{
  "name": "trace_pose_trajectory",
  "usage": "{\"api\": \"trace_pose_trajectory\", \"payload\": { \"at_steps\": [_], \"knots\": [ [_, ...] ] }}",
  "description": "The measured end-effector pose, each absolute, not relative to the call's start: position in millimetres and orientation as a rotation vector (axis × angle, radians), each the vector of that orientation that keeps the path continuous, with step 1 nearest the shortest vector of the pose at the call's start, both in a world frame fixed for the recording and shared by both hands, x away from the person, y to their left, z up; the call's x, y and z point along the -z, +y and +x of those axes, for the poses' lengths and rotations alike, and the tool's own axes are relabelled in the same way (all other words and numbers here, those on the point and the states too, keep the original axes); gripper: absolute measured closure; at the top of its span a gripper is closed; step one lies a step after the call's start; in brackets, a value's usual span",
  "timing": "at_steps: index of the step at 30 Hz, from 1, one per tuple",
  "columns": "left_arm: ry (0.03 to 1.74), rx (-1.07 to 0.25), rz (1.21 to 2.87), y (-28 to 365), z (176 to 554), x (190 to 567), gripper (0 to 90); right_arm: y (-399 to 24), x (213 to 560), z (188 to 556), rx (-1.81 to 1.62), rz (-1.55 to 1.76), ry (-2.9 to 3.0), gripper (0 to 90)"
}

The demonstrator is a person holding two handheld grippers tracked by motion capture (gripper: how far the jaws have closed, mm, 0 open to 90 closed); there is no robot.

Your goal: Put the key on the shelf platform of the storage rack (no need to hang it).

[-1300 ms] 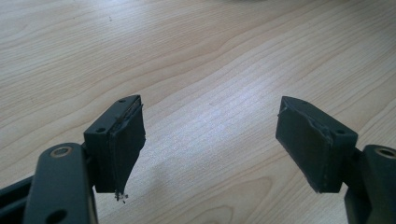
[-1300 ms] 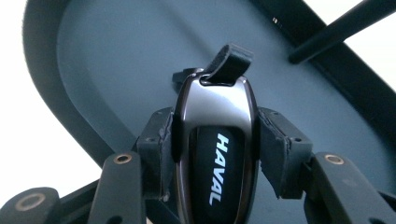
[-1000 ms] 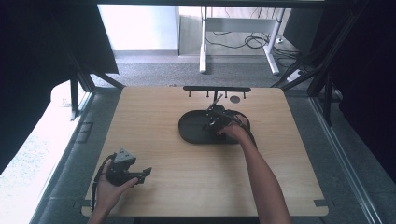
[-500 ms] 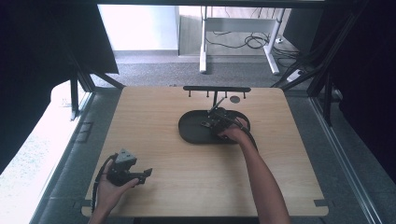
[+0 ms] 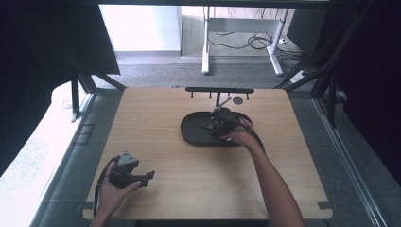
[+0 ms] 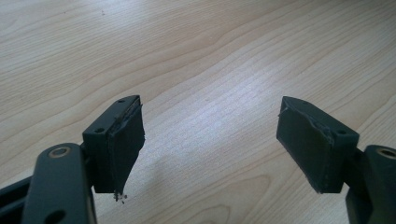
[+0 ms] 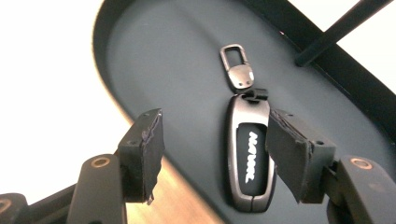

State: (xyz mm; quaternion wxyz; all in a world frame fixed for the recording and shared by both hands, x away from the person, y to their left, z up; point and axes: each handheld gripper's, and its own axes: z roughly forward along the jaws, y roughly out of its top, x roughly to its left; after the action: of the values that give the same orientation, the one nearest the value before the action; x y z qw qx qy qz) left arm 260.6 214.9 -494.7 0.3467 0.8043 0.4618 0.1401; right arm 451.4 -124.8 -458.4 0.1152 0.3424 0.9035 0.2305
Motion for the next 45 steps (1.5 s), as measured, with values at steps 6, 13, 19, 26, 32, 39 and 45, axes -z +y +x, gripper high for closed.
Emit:
{"api": "trace_pose_trajectory", "payload": {
  "at_steps": [6, 13, 19, 26, 32, 39, 45],
  "knots": [
    [1.197, -0.365, 2.086, 214.5, 260.2, 494.0, 23.5, -130.6, 448.3, 433.1, -0.731, 0.978, 2.638, 39.2],
    [1.2, -0.375, 2.079, 216.5, 259.9, 492.3, 23.6, -141.8, 443.5, 411.7, -0.778, 0.965, 2.632, 40.8],
    [1.203, -0.379, 2.084, 215.2, 260.0, 493.0, 23.6, -164.5, 444.6, 383.7, -0.843, 0.994, 2.601, 41.5],
    [1.212, -0.384, 2.073, 217.3, 259.6, 492.0, 23.6, -193.3, 456.6, 348.7, -0.911, 1.013, 2.573, 41.5],
    [1.216, -0.388, 2.079, 216.9, 259.6, 492.7, 23.6, -210.4, 469.5, 327.2, -0.919, 1.035, 2.542, 41.4],
    [1.212, -0.386, 2.091, 215.4, 259.9, 493.1, 23.6, -229.5, 485.0, 309.6, -0.917, 1.077, 2.522, 41.5],
    [1.215, -0.388, 2.082, 214.4, 259.4, 492.8, 23.6, -235.0, 488.1, 306.2, -0.941, 1.104, 2.487, 40.5]
  ]
}}
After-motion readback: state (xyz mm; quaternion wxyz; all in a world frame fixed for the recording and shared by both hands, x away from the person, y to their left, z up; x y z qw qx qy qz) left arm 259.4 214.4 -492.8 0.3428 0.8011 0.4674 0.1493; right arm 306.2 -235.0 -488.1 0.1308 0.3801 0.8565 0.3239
